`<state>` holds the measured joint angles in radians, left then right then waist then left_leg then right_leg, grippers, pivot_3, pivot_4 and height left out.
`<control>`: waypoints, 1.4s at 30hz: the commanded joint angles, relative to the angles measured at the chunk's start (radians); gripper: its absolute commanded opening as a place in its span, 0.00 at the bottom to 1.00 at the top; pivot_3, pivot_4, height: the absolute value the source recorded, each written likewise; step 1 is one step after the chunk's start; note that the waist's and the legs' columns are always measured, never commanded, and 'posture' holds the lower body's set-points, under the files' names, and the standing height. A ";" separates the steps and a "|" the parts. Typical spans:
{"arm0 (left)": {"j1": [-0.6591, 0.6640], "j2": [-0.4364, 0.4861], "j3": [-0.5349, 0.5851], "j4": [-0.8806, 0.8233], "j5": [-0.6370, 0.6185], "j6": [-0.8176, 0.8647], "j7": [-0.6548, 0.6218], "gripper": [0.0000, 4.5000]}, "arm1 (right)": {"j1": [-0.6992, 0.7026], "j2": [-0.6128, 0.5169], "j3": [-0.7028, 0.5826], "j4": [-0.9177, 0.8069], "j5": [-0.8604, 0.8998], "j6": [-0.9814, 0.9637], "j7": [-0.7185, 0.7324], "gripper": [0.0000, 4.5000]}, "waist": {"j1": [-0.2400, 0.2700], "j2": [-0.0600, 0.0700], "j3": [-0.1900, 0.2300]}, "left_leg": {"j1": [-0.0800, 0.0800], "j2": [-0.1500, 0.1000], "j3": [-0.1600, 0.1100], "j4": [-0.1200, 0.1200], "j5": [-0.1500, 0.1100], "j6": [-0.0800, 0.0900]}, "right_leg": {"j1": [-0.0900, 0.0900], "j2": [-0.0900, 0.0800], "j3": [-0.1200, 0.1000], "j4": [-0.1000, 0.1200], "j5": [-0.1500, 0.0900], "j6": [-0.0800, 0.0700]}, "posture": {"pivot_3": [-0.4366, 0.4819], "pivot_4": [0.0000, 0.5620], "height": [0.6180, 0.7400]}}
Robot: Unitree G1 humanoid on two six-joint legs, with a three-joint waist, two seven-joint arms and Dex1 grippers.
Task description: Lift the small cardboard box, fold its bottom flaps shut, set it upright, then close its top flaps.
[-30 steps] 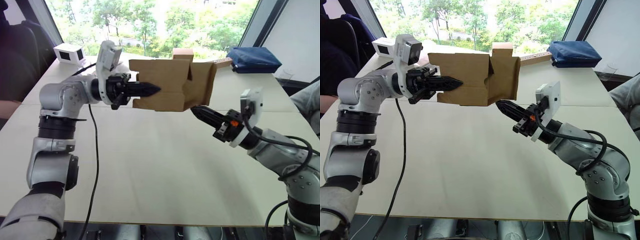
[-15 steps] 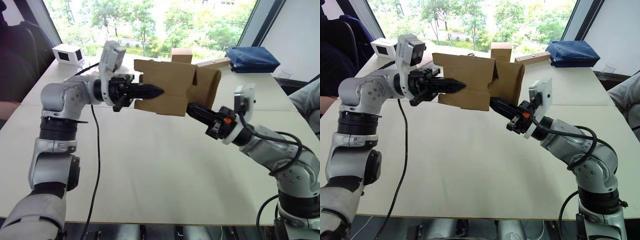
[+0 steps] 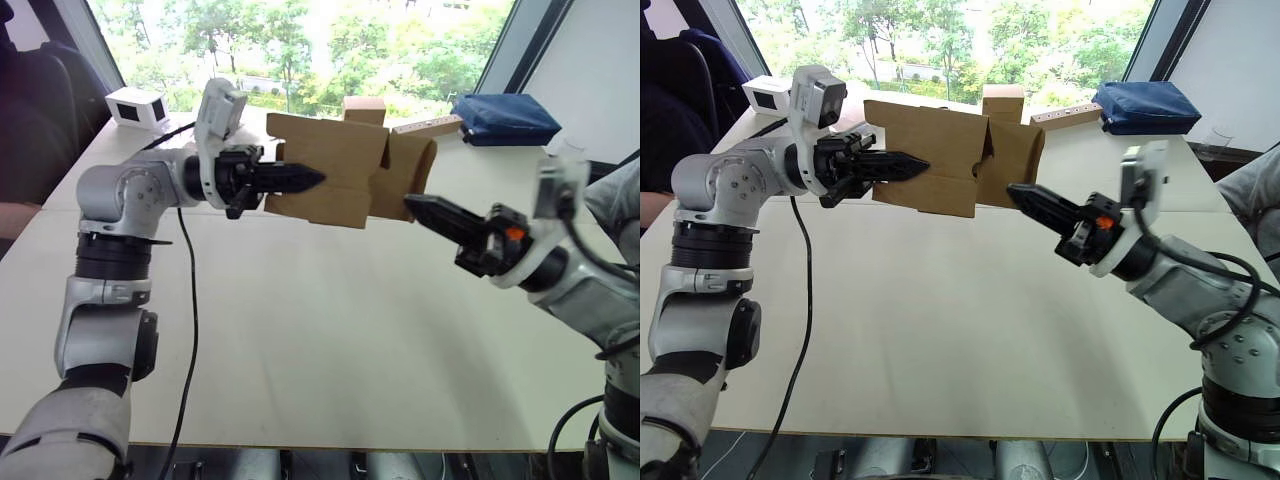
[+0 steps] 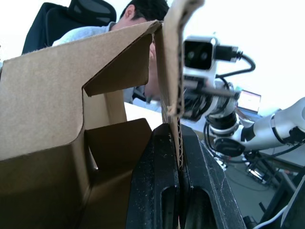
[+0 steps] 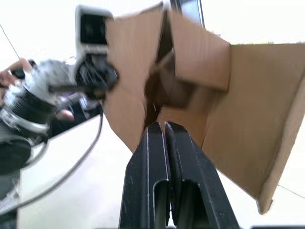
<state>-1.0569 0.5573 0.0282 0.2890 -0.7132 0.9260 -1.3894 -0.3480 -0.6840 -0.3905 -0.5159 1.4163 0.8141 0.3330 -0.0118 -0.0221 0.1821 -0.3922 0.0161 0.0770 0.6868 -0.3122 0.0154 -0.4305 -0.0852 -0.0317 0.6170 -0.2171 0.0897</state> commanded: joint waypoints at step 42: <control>-0.032 -0.006 0.070 0.019 -0.080 -0.015 0.061 0.00 | -0.086 0.408 0.139 0.090 -0.028 -0.195 -0.063 0.42 | -0.001 0.001 0.000 | 0.000 0.000 0.000 0.000 0.000 -0.001 | -0.001 0.000 0.000 0.002 0.000 0.000 | 0.48 0.27 1.00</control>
<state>-1.0574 0.5451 0.0709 0.3119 -0.7896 0.9286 -1.3172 -0.4270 -0.2829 -0.2442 -0.3913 1.3593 0.6325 0.2599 -0.0126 -0.0210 0.1826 -0.3922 0.0161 0.0769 0.6867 -0.3117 0.0146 -0.4311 -0.0851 -0.0315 0.6187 -0.2169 0.0899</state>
